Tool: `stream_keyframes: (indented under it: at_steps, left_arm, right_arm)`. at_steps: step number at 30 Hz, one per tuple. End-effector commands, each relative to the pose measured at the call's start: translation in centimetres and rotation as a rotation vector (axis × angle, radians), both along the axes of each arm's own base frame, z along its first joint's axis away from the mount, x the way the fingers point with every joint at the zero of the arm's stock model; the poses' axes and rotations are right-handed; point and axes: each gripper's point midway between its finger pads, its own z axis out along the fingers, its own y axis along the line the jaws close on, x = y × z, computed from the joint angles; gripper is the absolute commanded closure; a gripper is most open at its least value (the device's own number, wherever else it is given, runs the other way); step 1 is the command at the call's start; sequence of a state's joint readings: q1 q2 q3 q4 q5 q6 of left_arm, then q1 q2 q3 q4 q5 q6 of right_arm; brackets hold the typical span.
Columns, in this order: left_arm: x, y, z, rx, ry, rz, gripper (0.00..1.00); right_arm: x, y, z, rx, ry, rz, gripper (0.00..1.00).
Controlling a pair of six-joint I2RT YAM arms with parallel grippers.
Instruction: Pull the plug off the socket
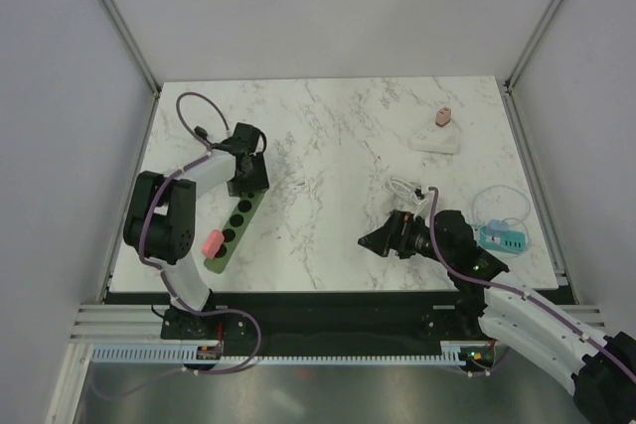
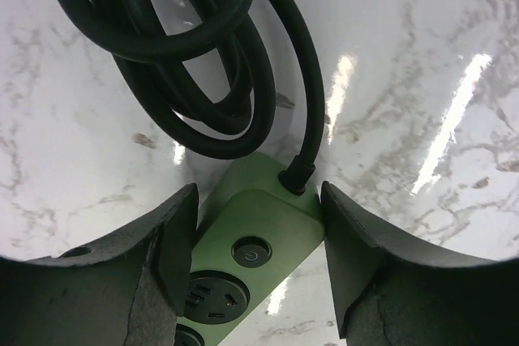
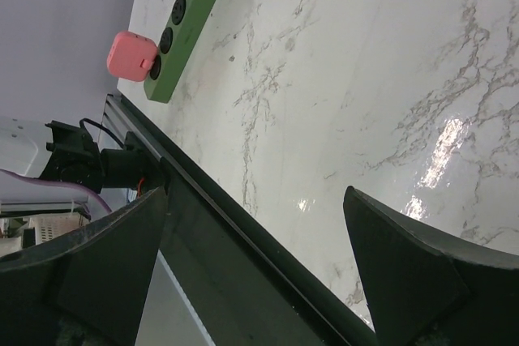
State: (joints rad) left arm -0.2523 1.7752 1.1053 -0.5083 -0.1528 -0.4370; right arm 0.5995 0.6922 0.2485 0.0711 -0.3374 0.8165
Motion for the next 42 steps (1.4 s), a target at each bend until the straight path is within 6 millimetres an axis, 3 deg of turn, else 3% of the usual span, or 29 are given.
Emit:
stream_keyframes:
  at_steps: [1, 3, 6, 8, 9, 10, 12, 13, 17, 18, 19, 21, 22, 24, 25, 27, 29, 30, 31, 32, 33, 34, 35, 36, 37, 38, 39, 40, 42]
  left_arm:
    - [-0.4, -8.8, 0.5, -0.278, 0.024, -0.013, 0.93]
    - [-0.6, -10.3, 1.1, -0.288, 0.011, -0.056, 0.93]
    - [-0.4, -10.8, 1.8, -0.289, -0.008, -0.080, 0.91]
    - [0.0, -10.5, 3.0, -0.277, -0.048, -0.103, 0.81]
    - [0.0, -10.4, 3.4, -0.267, -0.062, -0.122, 0.70]
    - [0.2, -10.0, 3.8, -0.248, -0.079, -0.119, 0.45]
    - [0.3, -9.2, 5.6, -0.219, -0.126, -0.121, 0.21]
    - [0.4, -8.8, 6.4, -0.203, -0.148, -0.114, 0.01]
    - [0.2, -8.0, 10.2, -0.202, -0.241, -0.118, 0.00]
    - [0.0, -7.6, 11.8, -0.200, -0.284, -0.117, 0.00]
    - [0.0, -6.8, 12.4, -0.172, -0.303, -0.098, 0.00]
    - [-0.3, -5.7, 13.5, -0.154, -0.340, -0.071, 0.00]
    - [-0.4, -5.0, 14.7, -0.152, -0.377, -0.054, 0.00]
    - [-0.9, -3.4, 16.3, -0.151, -0.427, -0.029, 0.00]
    - [-1.0, -2.9, 16.8, -0.145, -0.446, -0.023, 0.00]
    - [-1.3, -1.8, 18.1, -0.116, -0.496, -0.016, 0.00]
    - [-2.0, -0.7, 20.3, -0.103, -0.577, 0.017, 0.00]
    - [-2.1, -0.5, 21.0, -0.112, -0.607, 0.031, 0.00]
    - [-2.3, 0.0, 21.5, -0.105, -0.631, 0.051, 0.00]
    - [-2.7, 0.3, 23.0, -0.116, -0.681, 0.065, 0.00]
    - [-2.8, 0.8, 23.4, -0.110, -0.704, 0.082, 0.00]
    - [-3.0, 1.6, 23.8, -0.094, -0.724, 0.107, 0.00]
    - [-3.3, 2.1, 24.4, -0.094, -0.747, 0.121, 0.00]
    - [-3.4, 2.8, 24.7, -0.089, -0.762, 0.143, 0.00]
    - [-3.5, 3.3, 24.9, -0.086, -0.774, 0.163, 0.00]
    - [-3.7, 3.9, 25.0, -0.094, -0.785, 0.189, 0.00]
    - [-3.8, 4.1, 25.0, -0.102, -0.790, 0.195, 0.00]
    - [-3.8, 4.3, 25.3, -0.109, -0.802, 0.202, 0.00]
    - [-3.9, 4.6, 25.5, -0.123, -0.813, 0.217, 0.00]
  right_arm:
    - [0.7, 0.3, 0.8, 0.011, -0.044, -0.025, 0.02]
    - [0.8, 0.3, 0.7, 0.005, -0.040, -0.030, 0.02]
    - [0.7, 0.5, 0.6, -0.003, -0.035, -0.030, 0.02]
    - [0.5, 0.8, 0.4, -0.013, -0.030, -0.023, 0.02]
    - [0.7, 0.8, 0.3, -0.017, -0.031, -0.033, 0.02]
    - [0.7, 0.9, 0.2, -0.020, -0.029, -0.033, 0.02]
    - [0.7, 1.5, 0.1, -0.026, -0.023, -0.032, 0.02]
    - [0.8, 1.7, 0.0, -0.030, -0.022, -0.033, 0.02]
    - [0.2, 4.1, -0.7, -0.091, -0.012, -0.004, 0.02]
    - [0.4, 4.7, 0.0, -0.090, -0.027, -0.008, 0.02]
    - [0.1, 5.4, -0.6, -0.118, -0.021, -0.003, 0.02]
    - [0.7, 6.6, 0.2, -0.115, -0.043, -0.022, 0.02]
    - [0.6, 7.2, -0.5, -0.139, -0.034, -0.024, 0.02]
    - [1.0, 9.0, 0.4, -0.121, -0.047, -0.025, 0.02]
    - [1.6, 9.4, -0.8, -0.161, -0.038, -0.048, 0.02]
    - [2.9, 11.3, 0.4, -0.169, -0.066, -0.072, 0.02]
    - [4.4, 12.1, -1.2, -0.268, -0.084, -0.133, 0.02]
    - [5.7, 13.6, 0.8, -0.249, -0.112, -0.161, 0.02]
    - [6.6, 14.2, -0.4, -0.299, -0.110, -0.191, 0.02]
    - [8.3, 15.2, 1.6, -0.293, -0.141, -0.251, 0.02]
    - [9.2, 15.6, 1.7, -0.307, -0.151, -0.283, 0.02]
    - [10.0, 16.4, 0.5, -0.347, -0.148, -0.293, 0.02]
    - [11.5, 17.5, 2.4, -0.332, -0.176, -0.337, 0.02]
    - [12.2, 17.9, 2.4, -0.357, -0.191, -0.352, 0.02]
    - [12.9, 18.5, 0.8, -0.407, -0.190, -0.364, 0.02]
    - [14.0, 19.4, 2.0, -0.401, -0.209, -0.389, 0.02]
    - [14.7, 19.6, 1.8, -0.423, -0.228, -0.415, 0.02]
    - [15.3, 19.7, 0.3, -0.476, -0.243, -0.411, 0.02]
    - [16.5, 21.0, 1.0, -0.475, -0.272, -0.411, 0.05]
